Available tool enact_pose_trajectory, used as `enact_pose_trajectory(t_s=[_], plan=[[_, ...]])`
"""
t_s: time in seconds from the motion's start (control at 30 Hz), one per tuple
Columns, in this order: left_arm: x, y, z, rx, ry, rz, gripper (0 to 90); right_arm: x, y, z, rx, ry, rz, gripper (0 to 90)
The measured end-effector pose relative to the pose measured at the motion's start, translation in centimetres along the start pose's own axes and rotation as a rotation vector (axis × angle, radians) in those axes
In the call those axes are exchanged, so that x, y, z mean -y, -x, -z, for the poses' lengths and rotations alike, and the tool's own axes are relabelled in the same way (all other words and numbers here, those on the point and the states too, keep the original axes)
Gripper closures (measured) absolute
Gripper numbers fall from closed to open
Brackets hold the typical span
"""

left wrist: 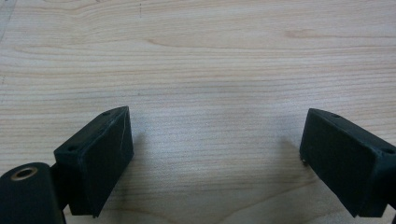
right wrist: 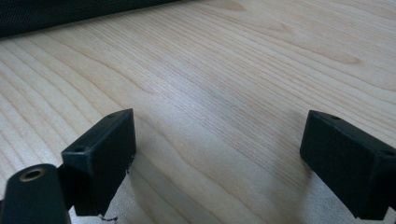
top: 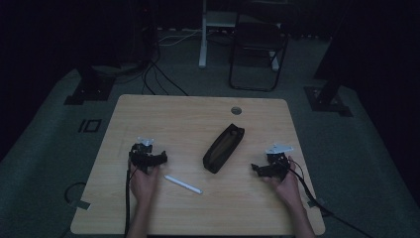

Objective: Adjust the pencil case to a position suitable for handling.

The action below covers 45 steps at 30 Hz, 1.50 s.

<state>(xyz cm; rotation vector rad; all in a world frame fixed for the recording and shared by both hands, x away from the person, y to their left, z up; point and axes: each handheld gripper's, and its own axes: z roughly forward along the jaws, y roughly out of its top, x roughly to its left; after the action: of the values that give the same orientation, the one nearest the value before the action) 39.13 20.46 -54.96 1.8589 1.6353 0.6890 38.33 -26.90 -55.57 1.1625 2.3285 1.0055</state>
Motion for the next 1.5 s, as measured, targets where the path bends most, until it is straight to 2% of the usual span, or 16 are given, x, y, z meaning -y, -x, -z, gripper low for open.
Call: enact_pose_trajectory(t_s=[0.5,0.7,0.73,0.97,1.0,1.03,1.07,1.13,1.5], plan=[[0.1,0.0,0.2,0.003,0.001,-0.004,10.4,0.0,0.0,0.0,0.000,0.000,0.000,10.7],[0.4,-0.4,0.7,0.002,0.046,-0.021,36.8,0.0,0.0,0.0,0.000,0.000,0.000,10.7],[0.4,-0.5,0.7,0.003,0.049,-0.009,40.2,0.0,0.0,0.0,0.000,0.000,0.000,10.7],[0.3,-0.3,1.0,0.021,0.018,-0.024,46.8,0.0,0.0,0.0,0.000,0.000,0.000,10.7],[0.3,-0.2,1.1,0.040,0.014,-0.028,46.8,0.0,0.0,0.0,0.000,0.000,0.000,10.7],[0.3,-0.2,1.1,0.040,0.014,-0.028,47.7,0.0,0.0,0.0,0.000,0.000,0.000,10.7],[0.2,-0.1,1.2,0.072,0.014,-0.017,47.7,0.0,0.0,0.0,0.000,0.000,-0.001,10.7],[0.1,0.1,1.7,0.103,0.034,-0.015,47.7,0.0,0.0,0.0,0.000,0.000,0.000,10.7],[-1.3,1.4,4.9,0.188,0.101,-0.069,48.4,0.0,0.0,0.0,0.000,0.000,0.000,10.7]])
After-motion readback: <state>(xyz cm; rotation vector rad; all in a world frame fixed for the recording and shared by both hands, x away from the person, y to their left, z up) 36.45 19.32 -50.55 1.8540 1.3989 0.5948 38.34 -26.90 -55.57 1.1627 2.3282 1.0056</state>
